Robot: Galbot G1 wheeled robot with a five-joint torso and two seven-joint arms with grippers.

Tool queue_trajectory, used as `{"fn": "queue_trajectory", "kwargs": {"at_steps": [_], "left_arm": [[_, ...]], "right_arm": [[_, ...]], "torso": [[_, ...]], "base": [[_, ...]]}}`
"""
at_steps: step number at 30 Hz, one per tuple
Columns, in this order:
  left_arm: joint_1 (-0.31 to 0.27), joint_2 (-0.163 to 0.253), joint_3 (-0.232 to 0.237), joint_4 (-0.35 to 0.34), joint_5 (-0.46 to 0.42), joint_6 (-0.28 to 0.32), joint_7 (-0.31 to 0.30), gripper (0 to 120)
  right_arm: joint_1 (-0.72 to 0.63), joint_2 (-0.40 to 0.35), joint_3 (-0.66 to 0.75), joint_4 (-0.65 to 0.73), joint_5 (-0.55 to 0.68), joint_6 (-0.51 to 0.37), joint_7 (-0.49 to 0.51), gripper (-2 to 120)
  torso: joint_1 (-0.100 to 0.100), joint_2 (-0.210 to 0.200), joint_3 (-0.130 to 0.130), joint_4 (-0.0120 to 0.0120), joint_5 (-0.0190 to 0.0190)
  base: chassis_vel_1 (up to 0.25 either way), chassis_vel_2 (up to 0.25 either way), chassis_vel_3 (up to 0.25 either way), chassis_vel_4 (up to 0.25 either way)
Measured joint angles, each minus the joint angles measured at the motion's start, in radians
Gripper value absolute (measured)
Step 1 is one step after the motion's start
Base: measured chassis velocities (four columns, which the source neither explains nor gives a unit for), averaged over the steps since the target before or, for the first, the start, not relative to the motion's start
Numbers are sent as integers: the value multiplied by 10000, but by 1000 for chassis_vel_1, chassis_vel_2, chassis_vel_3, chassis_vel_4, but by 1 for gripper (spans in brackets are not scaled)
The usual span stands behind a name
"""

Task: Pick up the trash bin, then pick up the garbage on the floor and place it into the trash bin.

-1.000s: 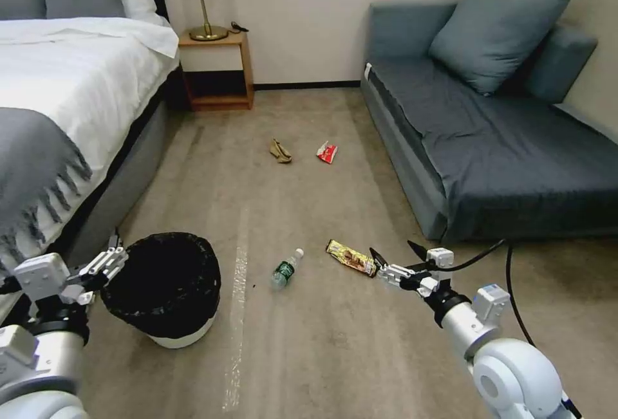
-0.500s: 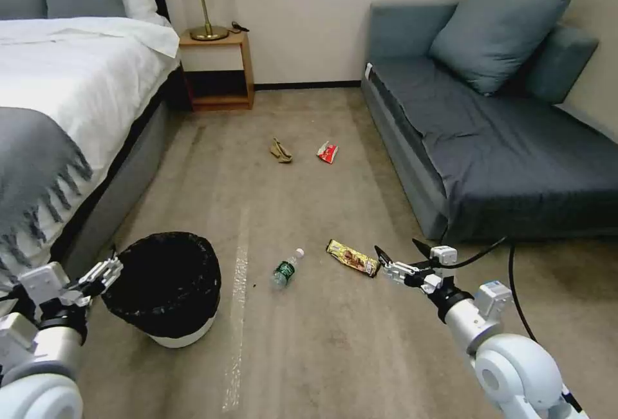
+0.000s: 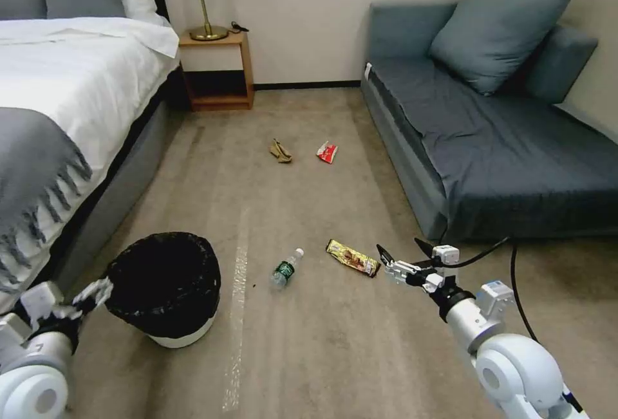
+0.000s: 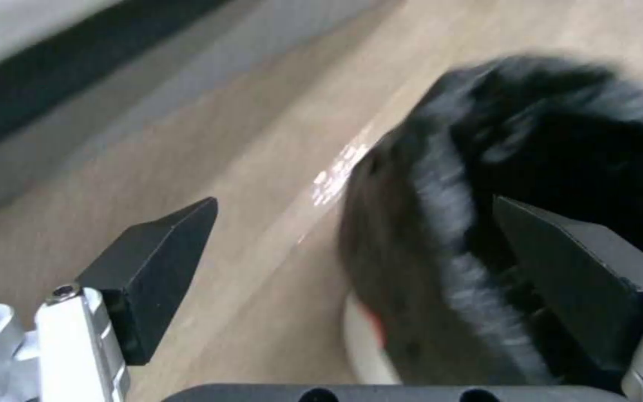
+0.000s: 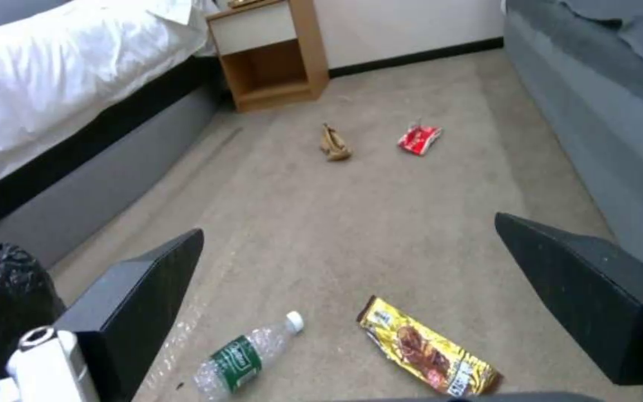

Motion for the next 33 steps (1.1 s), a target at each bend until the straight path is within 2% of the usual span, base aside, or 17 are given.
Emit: {"fn": "queue_trajectory", "kwargs": {"at_steps": [2, 4, 5, 8, 16, 20, 23, 29, 33], "left_arm": [[-79, -33, 140, 137, -85, 131, -44, 94], [-107, -33, 174, 137, -85, 142, -44, 94], [-125, -25, 213, 71, -80, 148, -38, 91], [-126, 0, 236, -33, -21, 149, 20, 90], [-296, 146, 309, -143, 83, 149, 125, 90], [-627, 297, 512, 127, 83, 203, 154, 90], [-1101, 382, 724, 480, 123, 331, 160, 90], [-1794, 367, 853, 1039, 324, 536, 157, 90], [-1989, 298, 902, 1454, 617, 591, 153, 90]], "right_arm": [[-29, 17, 28, 0, -15, 5, -2, 100], [-31, 26, 40, -2, -21, 13, -2, 100], [-35, 49, 40, -22, -31, 16, -4, 100], [-28, 72, 45, -42, -40, 20, -5, 100], [79, 119, 32, -126, -51, 20, -14, 100], [131, 117, 43, -168, -36, 5, -20, 100], [107, 82, 114, -193, -17, -4, -31, 100], [63, 53, 221, -241, 0, -7, -43, 100], [62, 56, 237, -281, 2, -15, -49, 100]], "torso": [[0, 0, 0, 1, -24], [0, 0, 0, -2, -20], [0, 0, 0, -3, -2], [0, 0, 1, -1, -13], [0, 0, 0, 0, -8], [0, 0, 1, -1, -9], [0, 0, 0, -1, -10], [1, 0, 0, -3, -8], [0, 0, 0, -2, -9]], "base": [[0, 0, 0, 0], [0, 0, 0, 0], [0, 0, 0, 0], [0, 0, 0, 0], [0, 0, 0, 0], [0, 0, 0, 0], [0, 0, 0, 0], [0, 0, 0, 0], [0, 0, 0, 0]]}}
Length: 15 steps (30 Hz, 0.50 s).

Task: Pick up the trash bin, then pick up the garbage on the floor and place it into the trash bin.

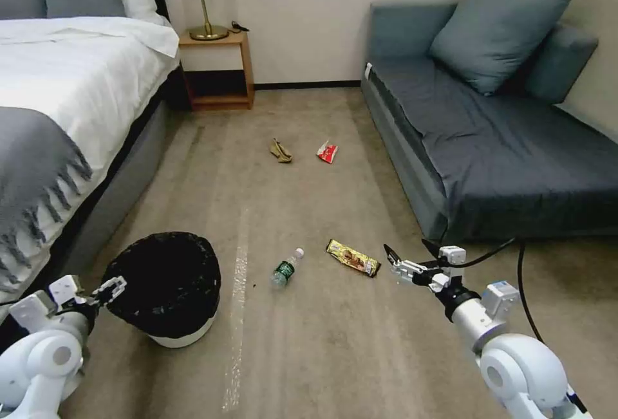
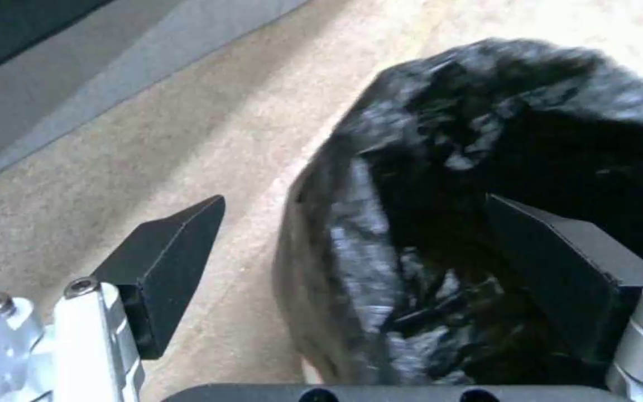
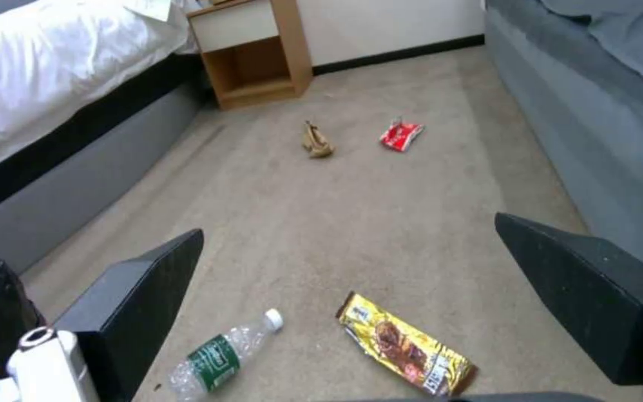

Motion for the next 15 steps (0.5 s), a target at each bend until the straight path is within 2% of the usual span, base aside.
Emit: {"fn": "queue_trajectory", "kwargs": {"at_steps": [10, 11, 13, 15], "left_arm": [[-561, -63, 164, 842, 193, 123, -2, 88], [-652, -76, 191, 944, 292, 224, 1, 84], [-728, -168, 226, 1102, 480, 365, 97, 68], [-728, -203, 230, 1134, 539, 376, 132, 66]], "right_arm": [[-3, 40, -2, -17, -8, -20, -1, 100], [-35, 48, -1, -4, -11, -20, -3, 100], [-70, 73, 52, 20, -6, -20, -9, 100], [-74, 72, 60, 29, -2, -18, -10, 100]], "torso": [[0, 0, 0, 0, -1], [0, 0, 0, 0, 0], [0, 1, 0, 0, 0], [0, 1, 0, 0, -1]], "base": [[0, 0, 0, 0], [0, 0, 0, 0], [0, 0, 0, 0], [0, 0, 0, 0]]}}
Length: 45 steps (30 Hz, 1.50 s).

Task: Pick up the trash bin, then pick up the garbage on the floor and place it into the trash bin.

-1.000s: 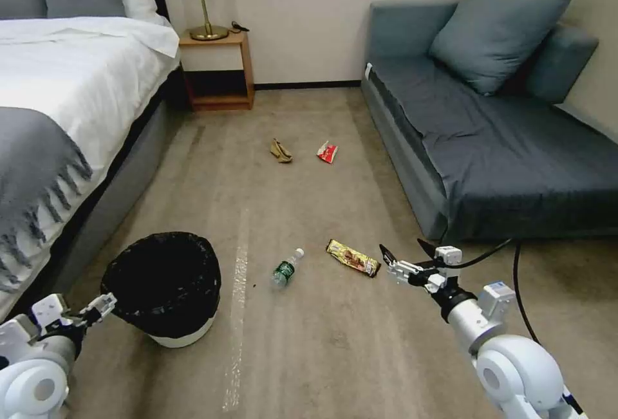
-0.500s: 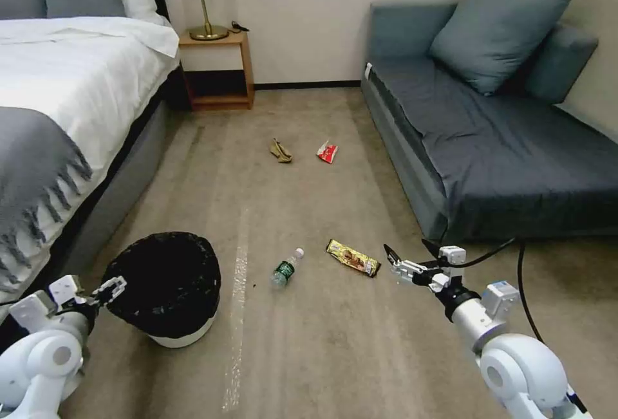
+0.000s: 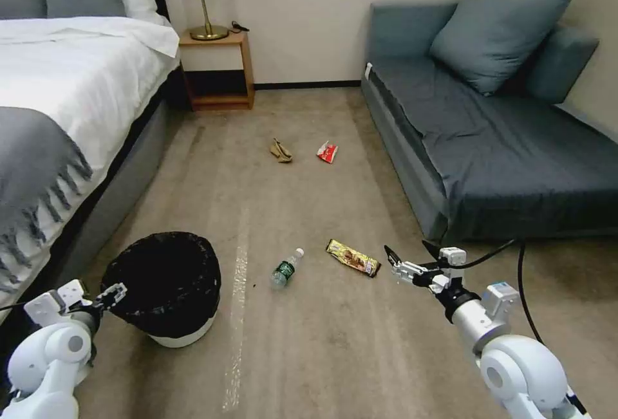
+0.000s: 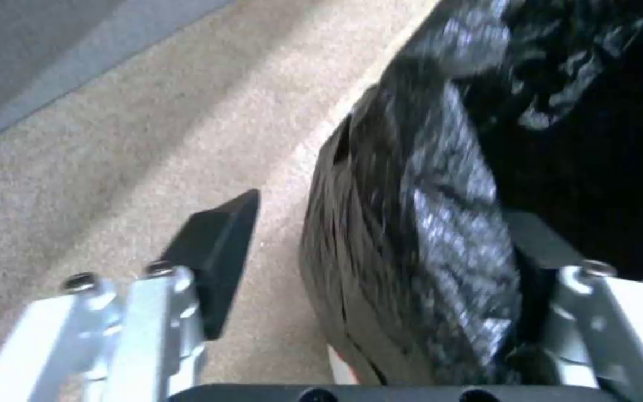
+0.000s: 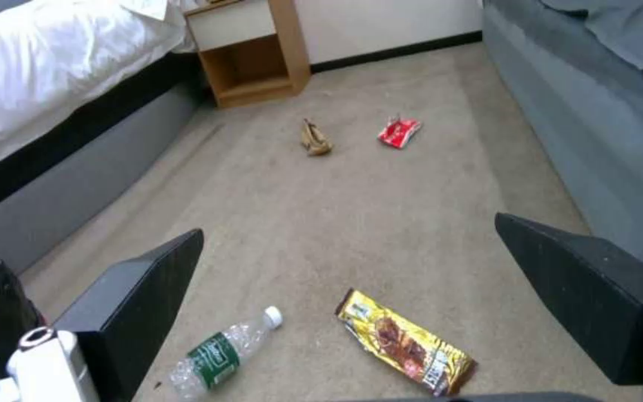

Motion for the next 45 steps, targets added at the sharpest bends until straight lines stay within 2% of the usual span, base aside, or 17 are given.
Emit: {"fn": "queue_trajectory", "kwargs": {"at_steps": [7, 10, 11, 13, 18, 23, 24, 27, 28, 30, 31, 35, 37, 38, 42, 43, 45], "left_arm": [[13, -186, -24, 168, 346, 33, 251, 36], [13, -186, -24, 168, 346, 33, 251, 36], [79, -224, -42, 167, 501, 0, 377, 24], [129, -246, -56, 156, 622, -92, 435, 15], [273, -303, -97, -17, 666, -290, 459, 7], [779, -513, -297, -880, 822, -607, 418, 4], [779, -513, -297, -880, 822, -607, 418, 4], [1056, -657, -386, -1310, 1448, -967, 370, 4], [1219, -727, -426, -1531, 1952, -1222, 363, 4], [1300, -755, -441, -1637, 2176, -1334, 363, 4], [1580, -859, -477, -2004, 2778, -1677, 364, 4], [2073, -1047, -494, -2655, 3582, -2175, 379, 4], [2426, -1209, -471, -3082, 4580, -2667, 468, 4], [2426, -1209, -471, -3082, 4580, -2667, 468, 4], [2811, -1450, -405, -3532, 6111, -3345, 572, 4], [2811, -1450, -405, -3532, 6111, -3345, 572, 4], [2918, -1597, -390, -3564, 7062, -3828, 616, 4]], "right_arm": [[6, 0, -33, 21, 25, 9, 34, 100], [6, 0, -33, 21, 25, 9, 34, 100], [-1, 0, -53, 26, 21, 6, 28, 100], [-2, 1, -68, 26, 16, 4, 24, 100], [-17, 13, -86, 27, 11, 2, 21, 100], [-58, 29, -80, 107, 323, -77, 35, 100], [-58, 29, -80, 107, 323, -77, 35, 100], [-60, 37, -75, 173, 517, -81, 35, 100], [-58, 44, -75, 206, 571, -63, 17, 100], [-55, 48, -75, 221, 589, -50, 3, 100], [-55, 67, -75, 259, 652, -16, -42, 100], [-91, 111, -75, 355, 900, -98, -53, 100], [-116, 153, -76, 379, 958, -136, -71, 100], [-116, 153, -76, 379, 958, -136, -71, 100], [-119, 199, -107, 379, 867, -137, -122, 100], [-119, 199, -107, 379, 867, -137, -122, 100], [-122, 241, -126, 363, 749, -117, -127, 100]], "torso": [[-1, 1, -2, 1, 11], [-1, 1, -2, 1, 11], [-1, 1, -2, 1, 9], [0, 1, -2, 1, 3], [-1, 1, -1, -4, -8], [0, 0, 0, 2, -3], [0, 0, 0, 2, -3], [0, 0, 1, 1, -4], [0, 0, 0, 1, -1], [0, 0, 0, 1, -2], [-1, 1, 0, 1, 0], [0, 0, 0, 1, 2], [0, 0, 0, 0, 0], [0, 0, 0, 0, 0], [0, 0, 0, 1, 3], [0, 0, 0, 1, 3], [0, 1, 0, 1, 2]], "base": [[0, 0, 0, 0], [0, 0, 0, 0], [0, 0, 0, 0], [0, 0, 0, 0], [0, 0, 0, 0], [0, 0, 0, 0], [0, 0, 0, 0], [0, 0, 0, 0], [0, 0, 0, 0], [0, 0, 0, 0], [0, 0, 0, 0], [0, 0, 0, 0], [0, 0, 0, 0], [0, 0, 0, 0], [0, 0, 0, 0], [0, 0, 0, 0], [0, 0, 0, 0]]}}
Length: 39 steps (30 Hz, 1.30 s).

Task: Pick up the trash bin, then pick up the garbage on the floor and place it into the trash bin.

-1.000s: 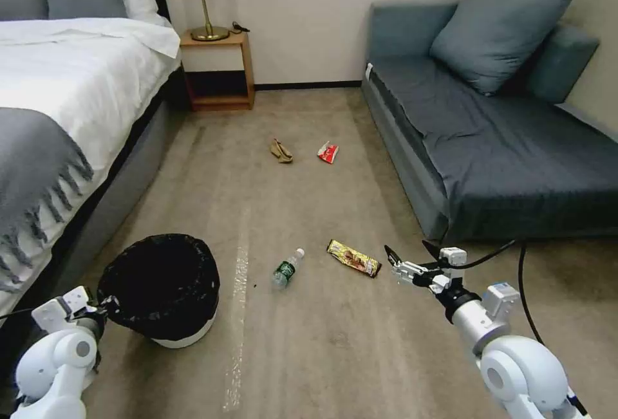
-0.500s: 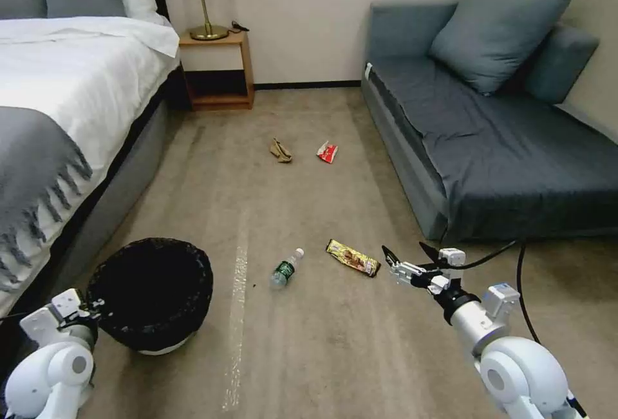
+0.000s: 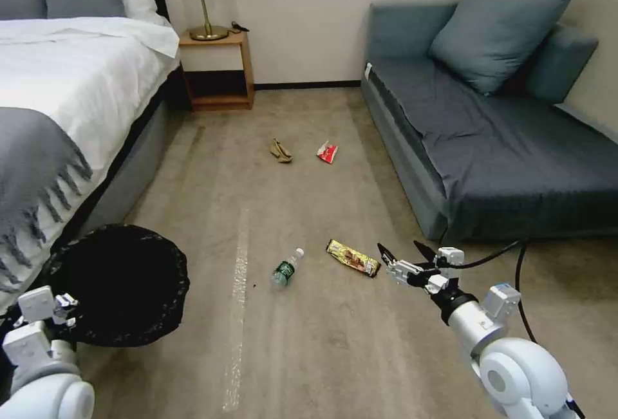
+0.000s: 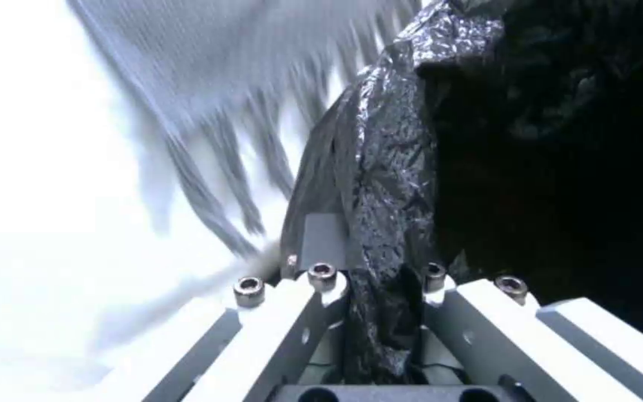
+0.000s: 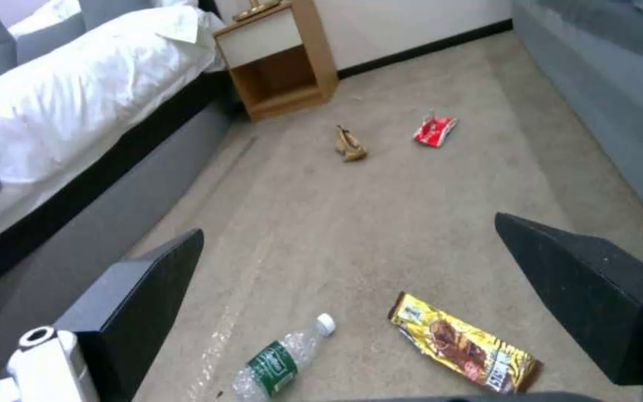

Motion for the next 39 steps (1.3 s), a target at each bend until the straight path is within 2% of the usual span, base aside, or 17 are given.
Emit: {"fn": "queue_trajectory", "kwargs": {"at_steps": [2, 8, 17, 39], "left_arm": [[23, -49, -1, 231, 657, -448, 30, 4], [104, -91, 52, 587, 1087, -925, 135, 4], [122, -182, 220, 845, 1059, -1003, 240, 4], [216, -273, 238, 971, 972, -1212, 310, 4]], "right_arm": [[-25, 32, -10, -44, -104, 130, -56, 100], [-24, 70, -13, -118, -154, 301, -98, 100], [-27, 108, -44, -194, -220, 375, -122, 100], [-206, 153, 14, -221, -348, 602, -264, 100]], "torso": [[0, 0, 0, 0, -2], [0, 0, 0, -1, -2], [0, 0, 0, -1, -2], [0, 0, 0, -1, -1]], "base": [[0, 0, 0, 0], [0, 0, 0, 0], [0, 0, 0, 0], [-23, 22, 18, -17]]}}
